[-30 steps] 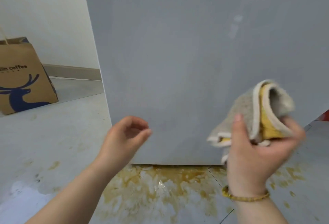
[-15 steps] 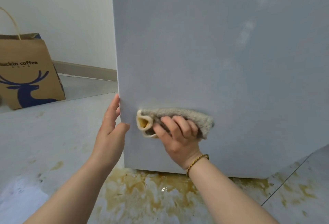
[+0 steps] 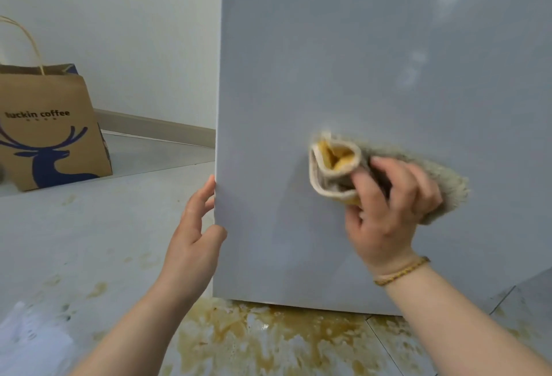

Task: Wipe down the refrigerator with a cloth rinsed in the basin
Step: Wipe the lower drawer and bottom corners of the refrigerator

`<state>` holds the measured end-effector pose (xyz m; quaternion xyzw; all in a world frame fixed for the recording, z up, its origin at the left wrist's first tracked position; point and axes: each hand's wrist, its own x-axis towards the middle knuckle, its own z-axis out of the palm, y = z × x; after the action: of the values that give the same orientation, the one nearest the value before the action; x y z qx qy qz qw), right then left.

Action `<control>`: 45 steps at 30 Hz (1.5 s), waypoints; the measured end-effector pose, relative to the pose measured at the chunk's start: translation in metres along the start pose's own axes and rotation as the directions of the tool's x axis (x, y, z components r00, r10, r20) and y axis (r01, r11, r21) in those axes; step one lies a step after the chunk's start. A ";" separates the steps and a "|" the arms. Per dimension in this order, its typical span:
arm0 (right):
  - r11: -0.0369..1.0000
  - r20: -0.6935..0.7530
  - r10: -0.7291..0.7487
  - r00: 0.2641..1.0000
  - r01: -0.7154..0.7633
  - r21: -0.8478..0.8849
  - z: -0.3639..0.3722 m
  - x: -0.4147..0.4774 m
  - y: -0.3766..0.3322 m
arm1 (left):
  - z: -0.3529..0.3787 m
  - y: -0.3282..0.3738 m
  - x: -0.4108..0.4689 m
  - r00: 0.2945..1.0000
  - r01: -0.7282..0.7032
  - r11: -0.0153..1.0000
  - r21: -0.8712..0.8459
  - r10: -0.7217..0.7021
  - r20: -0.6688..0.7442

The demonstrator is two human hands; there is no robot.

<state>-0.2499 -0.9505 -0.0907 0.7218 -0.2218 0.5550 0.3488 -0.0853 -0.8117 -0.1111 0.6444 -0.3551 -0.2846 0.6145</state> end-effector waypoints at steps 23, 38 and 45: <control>0.987 0.918 -0.155 0.365 0.023 0.157 -0.068 -0.131 -0.015 | 0.070 -0.028 -0.017 0.754 -0.519 0.756 0.398 0.625 -0.205; -0.362 0.294 0.753 -0.589 -0.743 -0.563 -0.204 -0.113 0.103 | 0.166 -0.012 -0.038 0.691 -0.692 0.560 0.456 0.697 0.193; -0.595 0.339 0.511 -0.790 -0.609 -0.525 -0.135 -0.213 0.130 | 0.201 -0.050 -0.018 0.520 -0.663 0.148 0.734 0.796 0.310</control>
<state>-0.4901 -0.9489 -0.2417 0.2353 -0.7819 0.2695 -0.5106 -0.2520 -0.9159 -0.1783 0.6046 -0.6576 0.2875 0.3455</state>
